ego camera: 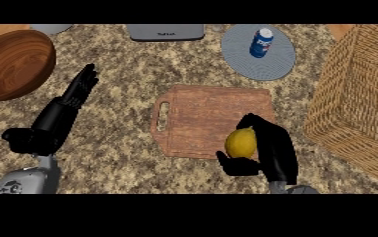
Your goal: Pick the lemon from the cutting board and place it in the basket
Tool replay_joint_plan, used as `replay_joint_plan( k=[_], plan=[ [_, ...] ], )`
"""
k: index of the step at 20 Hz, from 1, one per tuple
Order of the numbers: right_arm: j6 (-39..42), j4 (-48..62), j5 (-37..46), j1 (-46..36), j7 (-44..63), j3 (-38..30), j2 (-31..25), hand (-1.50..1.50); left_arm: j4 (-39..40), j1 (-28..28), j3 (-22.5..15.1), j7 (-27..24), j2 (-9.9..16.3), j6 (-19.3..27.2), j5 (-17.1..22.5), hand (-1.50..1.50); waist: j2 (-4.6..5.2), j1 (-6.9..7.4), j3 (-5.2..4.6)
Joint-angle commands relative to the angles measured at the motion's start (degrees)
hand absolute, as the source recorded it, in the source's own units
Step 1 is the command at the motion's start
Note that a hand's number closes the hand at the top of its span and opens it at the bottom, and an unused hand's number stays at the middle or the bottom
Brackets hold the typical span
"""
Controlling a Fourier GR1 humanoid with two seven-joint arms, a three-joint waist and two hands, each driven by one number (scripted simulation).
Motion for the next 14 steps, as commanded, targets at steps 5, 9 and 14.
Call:
replay_joint_plan(
  k=[5, 9, 14],
  plan=[
    [-7.16, -26.81, 2.94, 6.94, 2.09, -1.83, -0.21, 1.5, -0.32, 2.42, -0.5, -1.07, 0.04, -1.14, 0.04, 0.0, -0.16, 0.12, -0.04],
    [-0.71, -39.95, 3.57, 9.25, 9.43, -5.29, -2.24, 1.5, 0.59, -1.16, -2.55, 0.97, -2.58, 2.02, -2.74, 0.0, 0.18, 0.41, -0.03],
    [8.83, -44.87, 8.75, 3.35, 20.75, -8.51, 0.13, 1.5, 1.28, -4.18, 0.21, 2.34, 0.41, -1.54, 0.29, 0.0, 0.37, 1.26, -0.05]
  ],
)
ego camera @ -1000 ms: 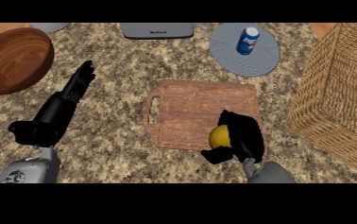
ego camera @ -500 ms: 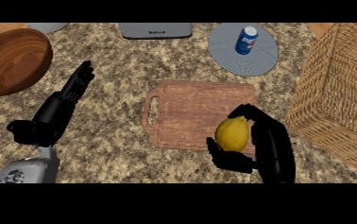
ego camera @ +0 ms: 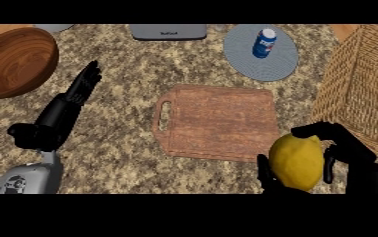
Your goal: Pick the lemon from the cutting board and place it in the basket
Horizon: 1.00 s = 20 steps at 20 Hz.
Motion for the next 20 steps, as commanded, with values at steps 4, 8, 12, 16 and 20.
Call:
replay_joint_plan(
  k=[4, 8, 12, 16, 20],
  plan=[
    [10.1, -4.8, -0.64, -7.14, 6.61, -12.33, -3.31, 1.5, 2.05, -0.45, -1.42, -1.41, -2.02, 1.35, -2.13, 0.0, 0.24, 0.57, 0.03],
    [12.97, 1.75, -7.42, -15.46, 6.49, -23.11, -4.05, 1.5, -4.89, 1.92, -1.19, 3.58, -1.06, -1.22, 0.82, 0.0, 0.17, 1.21, 0.07],
    [11.88, 8.99, -6.84, -22.48, 5.81, -28.21, -4.8, 1.5, -3.13, -1.07, 0.31, 3.04, -0.85, -0.24, 0.5, 0.0, 0.25, 1.14, 0.05],
    [9.57, 15.98, -7.86, -25.75, 1.58, -33.96, -7.17, 1.5, 0.59, -2.17, 0.2, 1.64, -1.12, -0.29, -0.42, 0.0, 0.3, 0.96, 0.06],
    [5.16, 21.47, -7.85, -27.65, -1.21, -39.99, -9.04, 1.5, 4.44, -1.3, 0.98, -3.65, -0.42, -0.77, -1.41, 0.0, 0.36, 0.89, 0.05]
  ],
)
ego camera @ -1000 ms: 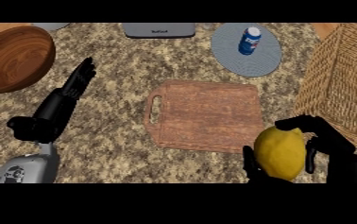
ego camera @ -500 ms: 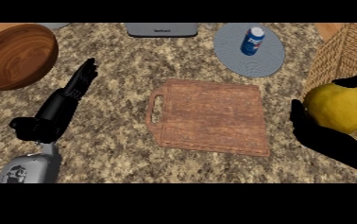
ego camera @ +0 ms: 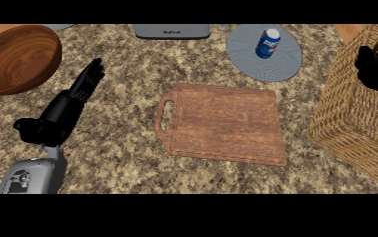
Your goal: Pick the lemon from the cutting board and place it in the basket
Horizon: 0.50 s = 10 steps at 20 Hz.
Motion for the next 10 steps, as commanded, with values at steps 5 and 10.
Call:
replay_joint_plan(
  k=[5, 10],
  plan=[
    [-5.03, 18.19, -5.61, -5.7, -10.11, -12.64, -7.1, 1.5, -2.6, 0.07, -0.24, 3.38, -0.89, 0.33, 0.41, 0.0, 0.0, 0.18, 0.02],
    [-4.04, 19.11, -11.28, 2.69, -17.0, -18.38, -9.21, 1.5, -3.66, 2.21, -1.03, 1.64, -0.89, -0.05, -0.75, 0.0, -0.16, -0.32, 0.03]
  ],
)
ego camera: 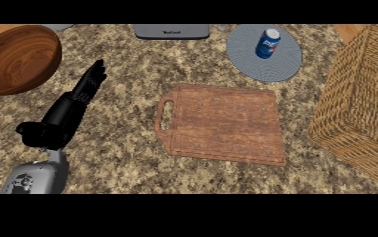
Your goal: Pick the lemon from the cutting board and place it in the basket
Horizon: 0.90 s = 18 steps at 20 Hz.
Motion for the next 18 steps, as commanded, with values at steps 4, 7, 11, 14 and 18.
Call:
replay_joint_plan(
  k=[4, 7, 11, 14, 18],
  plan=[
    [-2.06, 11.11, -5.98, 3.27, -11.67, -5.16, -2.39, 1.5, 0.03, 1.04, 2.92, -1.01, 2.27, -2.43, 2.14, 0.0, -0.03, 0.07, 0.02],
    [-3.91, 16.2, -5.77, 2.37, -15.05, -4.59, -3.21, 1.5, -0.4, -0.78, 1.6, 1.23, 0.59, -1.23, 1.27, 0.0, 0.0, 0.09, 0.0],
    [-9.5, 24.8, -8.2, 3.39, -27.18, -9.11, -4.71, 1.5, 0.02, -2.88, 1.55, 3.28, -0.07, -0.35, 1.11, 0.0, 0.07, 0.13, 0.05],
    [-11.51, 30.71, -6.51, 1.14, -29.71, -7.82, -6.81, 1.5, 1.13, 0.01, 2.11, -1.59, 0.77, -1.48, 0.77, 0.0, 0.07, 0.3, 0.01],
    [-18.91, 33.27, -6.32, 0.53, -32.78, -9.27, -4.84, 1.5, 3.75, -0.87, 1.72, -3.54, 1.15, -2.03, -0.27, 0.0, 0.11, 0.28, 0.01]
  ],
)
